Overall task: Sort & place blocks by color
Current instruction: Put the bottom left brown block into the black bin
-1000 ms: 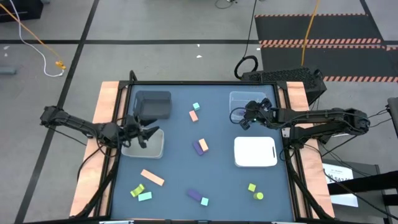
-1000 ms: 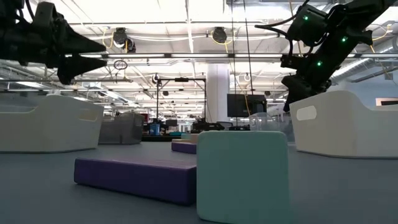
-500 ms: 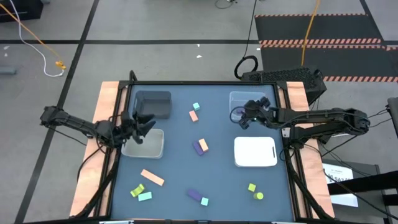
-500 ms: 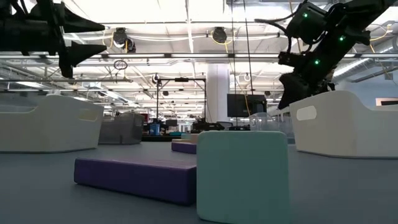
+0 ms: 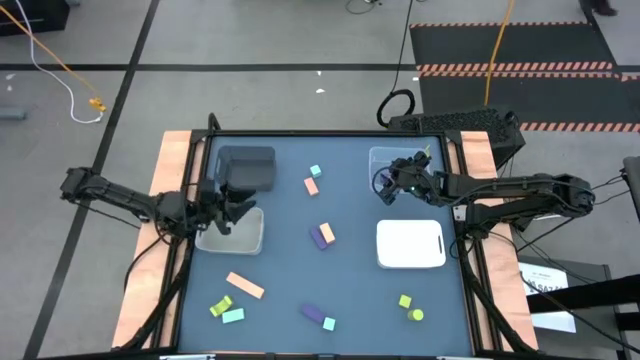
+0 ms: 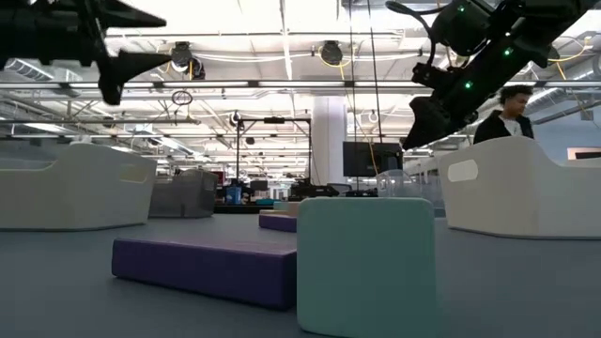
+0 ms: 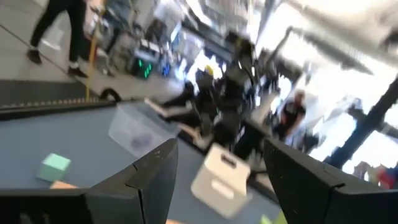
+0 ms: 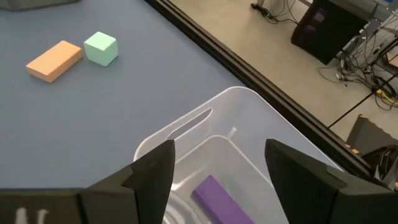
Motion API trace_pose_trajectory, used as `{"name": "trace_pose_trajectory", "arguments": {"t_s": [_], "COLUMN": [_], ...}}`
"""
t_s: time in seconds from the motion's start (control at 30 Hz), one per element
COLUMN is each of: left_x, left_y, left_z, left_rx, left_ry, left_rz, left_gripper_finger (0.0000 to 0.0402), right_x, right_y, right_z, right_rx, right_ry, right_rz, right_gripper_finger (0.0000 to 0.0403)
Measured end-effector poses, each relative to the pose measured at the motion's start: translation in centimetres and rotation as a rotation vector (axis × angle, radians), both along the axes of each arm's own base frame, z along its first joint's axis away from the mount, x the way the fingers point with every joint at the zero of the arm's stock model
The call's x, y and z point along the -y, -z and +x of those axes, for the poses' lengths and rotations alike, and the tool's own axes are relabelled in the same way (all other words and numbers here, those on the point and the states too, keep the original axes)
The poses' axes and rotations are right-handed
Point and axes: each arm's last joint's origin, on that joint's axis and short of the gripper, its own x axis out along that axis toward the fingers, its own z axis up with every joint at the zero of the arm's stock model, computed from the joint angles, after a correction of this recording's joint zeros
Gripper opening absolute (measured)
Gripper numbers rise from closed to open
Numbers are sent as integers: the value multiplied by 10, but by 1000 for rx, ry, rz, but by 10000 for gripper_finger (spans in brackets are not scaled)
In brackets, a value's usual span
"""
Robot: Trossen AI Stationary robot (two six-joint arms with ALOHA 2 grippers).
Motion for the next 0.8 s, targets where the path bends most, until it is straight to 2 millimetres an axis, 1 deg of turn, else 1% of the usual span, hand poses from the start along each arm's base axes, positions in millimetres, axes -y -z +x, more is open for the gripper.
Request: {"name": "trace_pose_trajectory", "arguments": {"t_s": [0.13, 0.23, 0.3, 0.47, 0.6, 0.8], "left_x": [9, 22, 34, 73, 101, 132], "left_y": [-17, -22, -21, -17, -12, 0], "left_z": [20, 37, 47, 67, 73, 72], "left_rx": [-164, -322, -425, -579, -720, -900], "left_ry": [86, 213, 318, 539, 606, 615], "left_rz": [47, 87, 115, 115, 58, -57], "left_gripper_finger": [237, 237, 237, 237, 237, 237], "right_x": [0, 0, 0, 1, 1, 1], "right_y": [0, 0, 0, -3, -4, -4], "right_z": [0, 0, 0, 3, 3, 3], "right_rx": [6, 7, 12, 51, 59, 58], "right_ry": [5, 6, 6, 5, 5, 5], "right_rz": [5, 5, 4, -4, -6, -5], "right_gripper_finger": [240, 240, 240, 240, 240, 240]}}
